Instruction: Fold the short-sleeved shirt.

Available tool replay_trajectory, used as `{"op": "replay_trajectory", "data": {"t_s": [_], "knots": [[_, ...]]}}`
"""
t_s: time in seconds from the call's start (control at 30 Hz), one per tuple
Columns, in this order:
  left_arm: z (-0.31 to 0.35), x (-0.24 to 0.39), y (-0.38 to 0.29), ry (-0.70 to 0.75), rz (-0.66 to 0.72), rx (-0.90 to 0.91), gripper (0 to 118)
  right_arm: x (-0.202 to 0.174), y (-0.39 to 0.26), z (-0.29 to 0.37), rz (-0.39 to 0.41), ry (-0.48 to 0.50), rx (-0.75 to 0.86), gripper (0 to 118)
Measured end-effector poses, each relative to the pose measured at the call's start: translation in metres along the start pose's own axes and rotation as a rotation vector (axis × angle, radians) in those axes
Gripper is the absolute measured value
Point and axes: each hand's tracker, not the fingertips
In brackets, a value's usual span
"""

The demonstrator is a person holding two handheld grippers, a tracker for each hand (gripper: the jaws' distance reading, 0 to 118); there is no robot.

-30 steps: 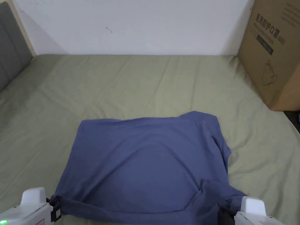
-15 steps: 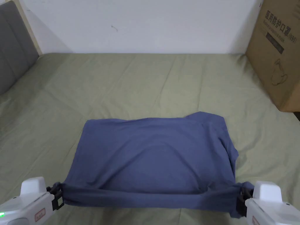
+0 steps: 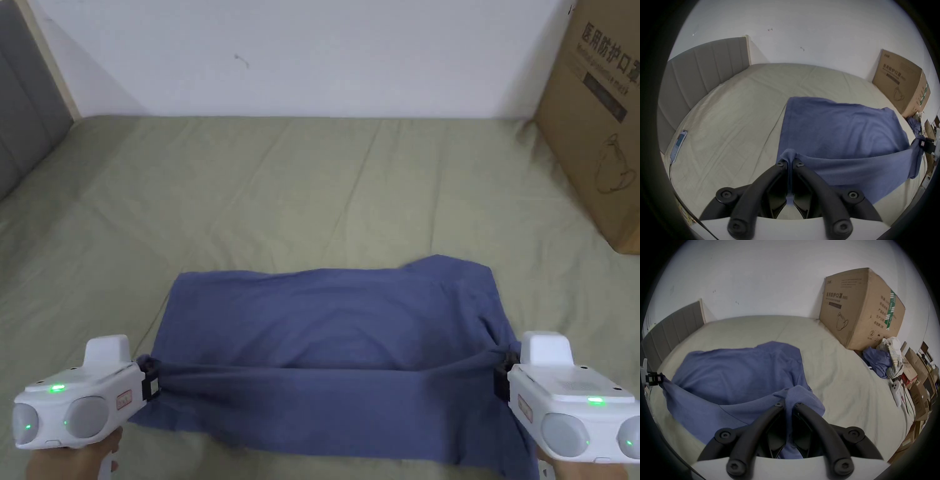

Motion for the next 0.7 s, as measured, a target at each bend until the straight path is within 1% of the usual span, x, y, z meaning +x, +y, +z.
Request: {"op": "replay_trajectory", "data": {"t_s": [0.2,0.27,0.33,0.37,0.4,0.43,0.47,0.5,0.53,0.6,0.63,0.7], "knots": [[-0.050,0.011,0.000,0.032,-0.064,-0.112,3,-0.005,-0.006,-0.051,0.021,-0.032,-0.136,2],[-0.055,0.014,0.000,0.036,-0.060,-0.145,3,-0.007,-0.011,-0.061,0.010,-0.028,-0.168,2],[-0.052,0.015,0.003,0.040,-0.059,-0.139,4,-0.009,-0.013,-0.060,-0.005,-0.032,-0.185,3],[-0.050,0.014,0.005,0.039,-0.056,-0.144,11,-0.010,-0.012,-0.055,-0.013,-0.037,-0.176,7],[-0.046,0.012,0.006,0.036,-0.054,-0.138,19,-0.012,-0.010,-0.051,-0.020,-0.042,-0.165,18],[-0.041,0.012,0.010,0.027,-0.042,-0.135,33,-0.010,-0.007,-0.044,-0.020,-0.049,-0.155,34],[-0.036,0.011,0.014,0.007,-0.022,-0.135,58,-0.011,-0.003,-0.035,-0.018,-0.049,-0.139,59],[-0.027,0.010,0.017,-0.021,-0.002,-0.123,73,-0.011,0.000,-0.026,-0.016,-0.049,-0.117,73],[-0.017,0.011,0.020,-0.031,0.013,-0.099,82,-0.011,0.006,-0.014,-0.017,-0.058,-0.068,79],[0.009,0.016,0.025,-0.051,0.022,-0.019,84,-0.009,0.016,0.012,-0.025,-0.048,0.020,81],[0.023,0.018,0.027,-0.059,0.017,0.033,89,-0.009,0.022,0.029,-0.025,-0.045,0.069,83],[0.054,0.023,0.032,-0.070,0.019,0.118,90,-0.006,0.034,0.062,-0.034,-0.033,0.156,83]]}}
